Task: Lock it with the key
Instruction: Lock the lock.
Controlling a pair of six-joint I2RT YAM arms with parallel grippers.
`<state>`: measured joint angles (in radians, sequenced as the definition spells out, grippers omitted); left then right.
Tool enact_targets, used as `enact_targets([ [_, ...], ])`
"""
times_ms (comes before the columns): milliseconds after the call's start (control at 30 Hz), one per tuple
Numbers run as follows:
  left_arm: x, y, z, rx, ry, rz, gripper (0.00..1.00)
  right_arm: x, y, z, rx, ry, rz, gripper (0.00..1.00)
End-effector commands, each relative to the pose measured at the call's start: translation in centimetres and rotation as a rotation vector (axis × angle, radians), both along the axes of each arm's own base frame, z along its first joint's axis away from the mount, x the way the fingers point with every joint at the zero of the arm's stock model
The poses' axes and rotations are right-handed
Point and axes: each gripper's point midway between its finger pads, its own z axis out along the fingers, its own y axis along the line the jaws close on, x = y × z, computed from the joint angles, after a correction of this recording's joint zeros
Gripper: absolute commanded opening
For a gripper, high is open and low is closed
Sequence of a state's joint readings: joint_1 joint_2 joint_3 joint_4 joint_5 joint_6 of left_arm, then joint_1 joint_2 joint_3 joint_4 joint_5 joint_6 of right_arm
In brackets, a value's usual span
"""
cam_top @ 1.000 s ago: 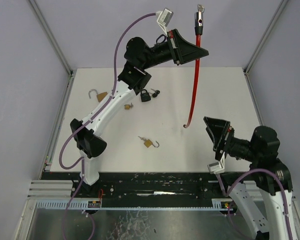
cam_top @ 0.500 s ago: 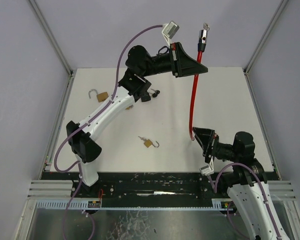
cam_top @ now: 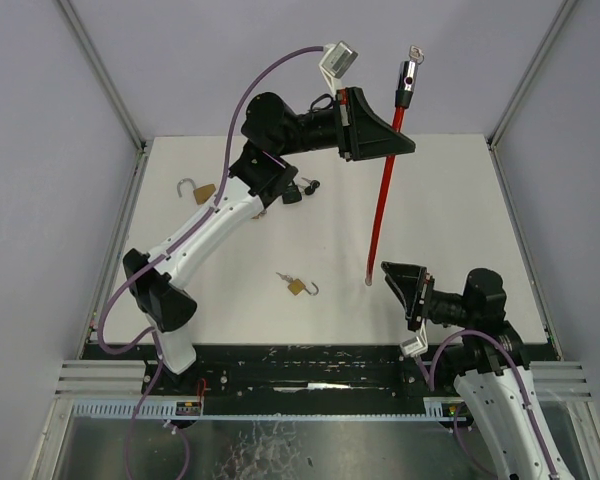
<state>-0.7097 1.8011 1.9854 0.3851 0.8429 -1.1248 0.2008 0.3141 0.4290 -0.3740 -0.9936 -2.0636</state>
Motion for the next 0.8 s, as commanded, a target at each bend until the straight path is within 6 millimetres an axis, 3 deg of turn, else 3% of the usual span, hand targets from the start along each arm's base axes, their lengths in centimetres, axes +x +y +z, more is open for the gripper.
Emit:
enact_targets([
  [0,-1.2,0.9,2.3,-0.06,-0.065,-0.022,0.0,-1.7,1.5,2.5,-0.166,-0.614,0.175,1.0],
  [200,-1.3,0.4,1.5,-0.054,-0.032,-0.091,0.0,-2.0,2.2,2.2,-0.115,-0.714,0.223,1.0],
  [533,-1.7,0.1,0.9,-0.041,0.002,-0.117,0.0,-3.0,2.4,4.0,-0.086,-0.79,0.254,1.0],
  [767,-1.0,-1.9,0.0,-0.034,0.057,-0.138,0.0,-3.9,2.5,3.7,-0.069,-0.808,0.282,1.0],
])
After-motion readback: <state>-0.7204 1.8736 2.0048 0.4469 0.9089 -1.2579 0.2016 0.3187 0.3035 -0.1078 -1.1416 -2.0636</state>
